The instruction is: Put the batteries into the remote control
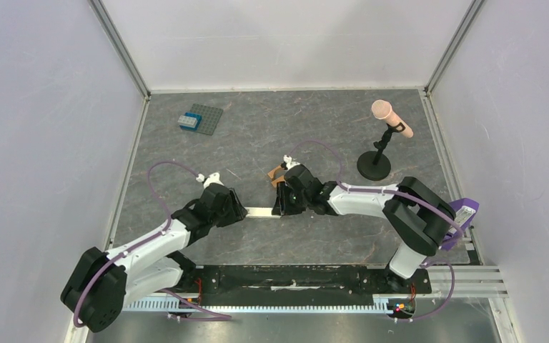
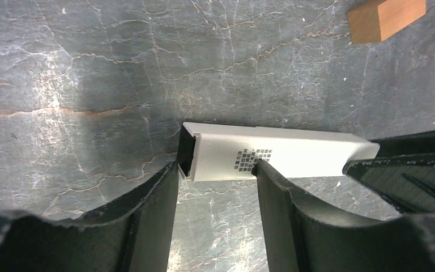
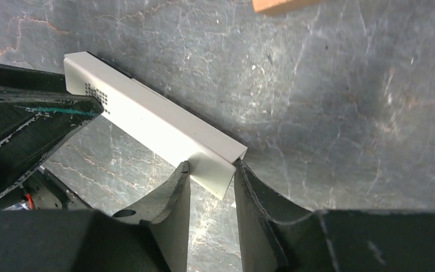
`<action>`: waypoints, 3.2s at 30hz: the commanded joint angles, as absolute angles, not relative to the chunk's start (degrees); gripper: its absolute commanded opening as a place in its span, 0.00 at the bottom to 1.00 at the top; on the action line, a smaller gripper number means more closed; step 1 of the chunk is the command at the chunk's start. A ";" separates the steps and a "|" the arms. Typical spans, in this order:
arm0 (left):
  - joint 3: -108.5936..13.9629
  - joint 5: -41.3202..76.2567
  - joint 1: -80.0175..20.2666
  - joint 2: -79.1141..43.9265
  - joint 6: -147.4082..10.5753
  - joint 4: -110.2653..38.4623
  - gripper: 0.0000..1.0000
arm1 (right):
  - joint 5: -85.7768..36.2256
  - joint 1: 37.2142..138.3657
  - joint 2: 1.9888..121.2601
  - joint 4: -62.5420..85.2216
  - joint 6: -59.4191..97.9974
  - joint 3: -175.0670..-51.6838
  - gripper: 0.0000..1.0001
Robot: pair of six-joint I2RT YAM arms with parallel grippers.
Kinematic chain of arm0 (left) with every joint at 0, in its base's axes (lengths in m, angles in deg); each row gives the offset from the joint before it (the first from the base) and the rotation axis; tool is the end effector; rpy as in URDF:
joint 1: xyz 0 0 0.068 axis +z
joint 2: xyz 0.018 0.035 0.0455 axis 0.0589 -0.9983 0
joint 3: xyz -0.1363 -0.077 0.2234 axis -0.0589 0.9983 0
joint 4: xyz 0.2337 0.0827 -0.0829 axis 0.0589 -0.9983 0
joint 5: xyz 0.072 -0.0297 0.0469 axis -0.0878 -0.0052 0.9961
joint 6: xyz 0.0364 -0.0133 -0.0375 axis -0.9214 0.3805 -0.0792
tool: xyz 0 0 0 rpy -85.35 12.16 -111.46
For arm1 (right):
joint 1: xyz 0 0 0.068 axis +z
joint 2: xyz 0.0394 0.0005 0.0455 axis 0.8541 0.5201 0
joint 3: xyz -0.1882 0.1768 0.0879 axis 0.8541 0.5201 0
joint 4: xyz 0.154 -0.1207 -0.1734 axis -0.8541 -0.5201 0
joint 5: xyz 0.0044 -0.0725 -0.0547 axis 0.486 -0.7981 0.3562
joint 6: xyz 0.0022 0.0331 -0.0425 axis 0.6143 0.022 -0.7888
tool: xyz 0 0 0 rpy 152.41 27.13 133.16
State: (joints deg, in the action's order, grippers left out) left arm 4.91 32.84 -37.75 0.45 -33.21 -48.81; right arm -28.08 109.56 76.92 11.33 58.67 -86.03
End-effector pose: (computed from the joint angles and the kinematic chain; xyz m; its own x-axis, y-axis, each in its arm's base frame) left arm 0.1523 -0.0989 0.1531 -0.7802 -0.3425 -0.5234 -0.1116 0.8995 -0.4224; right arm 0.2061 0.2577 0.1514 -0.9091 0.0224 -0.4159 -0.2155 0.8292 0.5157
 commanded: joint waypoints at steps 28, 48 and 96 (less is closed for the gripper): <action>-1.79 32.60 -35.02 -3.84 -40.20 -54.26 0.60 | -35.11 104.74 91.31 -8.27 42.52 -94.34 0.39; -3.65 36.41 -34.40 0.77 -40.65 -56.11 0.68 | -33.41 103.21 85.16 -4.78 46.56 -94.88 0.59; 3.68 23.20 -33.81 -10.16 -32.01 -35.12 0.38 | -32.78 111.70 89.57 -3.03 56.33 -98.20 0.30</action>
State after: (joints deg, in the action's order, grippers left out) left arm 2.33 30.46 -32.65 -7.81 -35.48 -40.40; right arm -35.49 108.88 84.35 -0.14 55.74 -100.57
